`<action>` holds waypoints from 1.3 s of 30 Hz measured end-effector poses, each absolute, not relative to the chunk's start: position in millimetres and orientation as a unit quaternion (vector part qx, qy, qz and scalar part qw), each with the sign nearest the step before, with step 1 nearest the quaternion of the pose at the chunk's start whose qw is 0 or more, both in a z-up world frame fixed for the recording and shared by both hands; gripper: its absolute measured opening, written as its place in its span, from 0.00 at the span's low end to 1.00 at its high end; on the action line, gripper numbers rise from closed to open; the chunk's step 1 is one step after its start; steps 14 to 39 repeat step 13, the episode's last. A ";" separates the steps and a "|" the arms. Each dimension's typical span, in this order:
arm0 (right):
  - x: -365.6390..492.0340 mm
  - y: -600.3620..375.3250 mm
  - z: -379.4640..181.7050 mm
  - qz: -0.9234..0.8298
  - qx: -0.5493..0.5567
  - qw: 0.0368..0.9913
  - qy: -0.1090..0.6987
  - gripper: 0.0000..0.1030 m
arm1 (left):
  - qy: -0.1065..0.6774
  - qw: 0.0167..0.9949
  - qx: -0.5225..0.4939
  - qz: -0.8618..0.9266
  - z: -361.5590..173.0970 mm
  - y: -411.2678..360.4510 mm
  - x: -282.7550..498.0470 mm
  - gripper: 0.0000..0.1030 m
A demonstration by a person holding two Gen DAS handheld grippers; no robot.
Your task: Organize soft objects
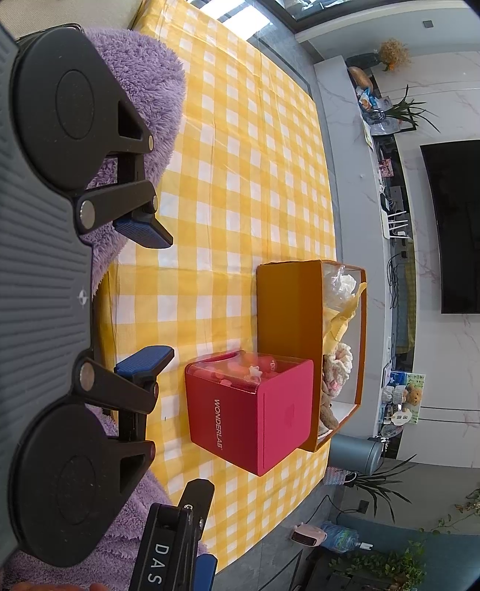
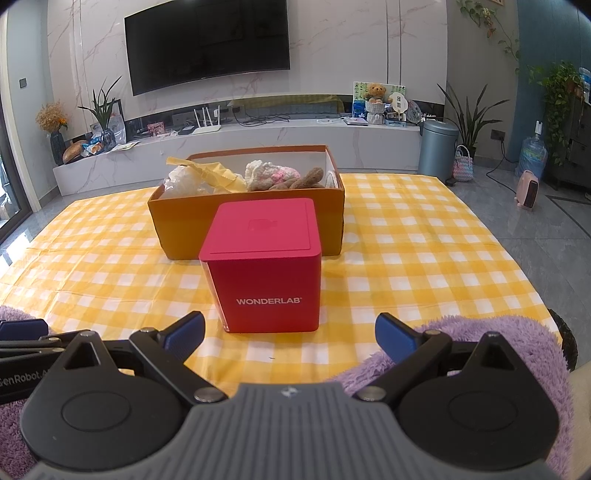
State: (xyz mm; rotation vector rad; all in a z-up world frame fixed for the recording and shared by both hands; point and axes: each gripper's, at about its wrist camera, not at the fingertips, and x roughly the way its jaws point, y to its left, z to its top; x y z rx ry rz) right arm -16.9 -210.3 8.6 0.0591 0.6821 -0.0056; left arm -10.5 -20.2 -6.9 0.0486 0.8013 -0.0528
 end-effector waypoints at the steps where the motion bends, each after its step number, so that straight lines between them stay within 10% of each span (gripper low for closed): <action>1: -17.4 -209.9 8.5 -0.003 0.029 0.942 0.334 0.94 | 0.390 0.920 0.023 -0.026 -7.0 -20.1 -10.6 0.69; 39: -19.6 -207.4 7.2 -0.003 0.030 0.942 0.336 0.94 | 0.384 0.922 0.026 -0.033 -5.6 -20.5 -12.1 0.69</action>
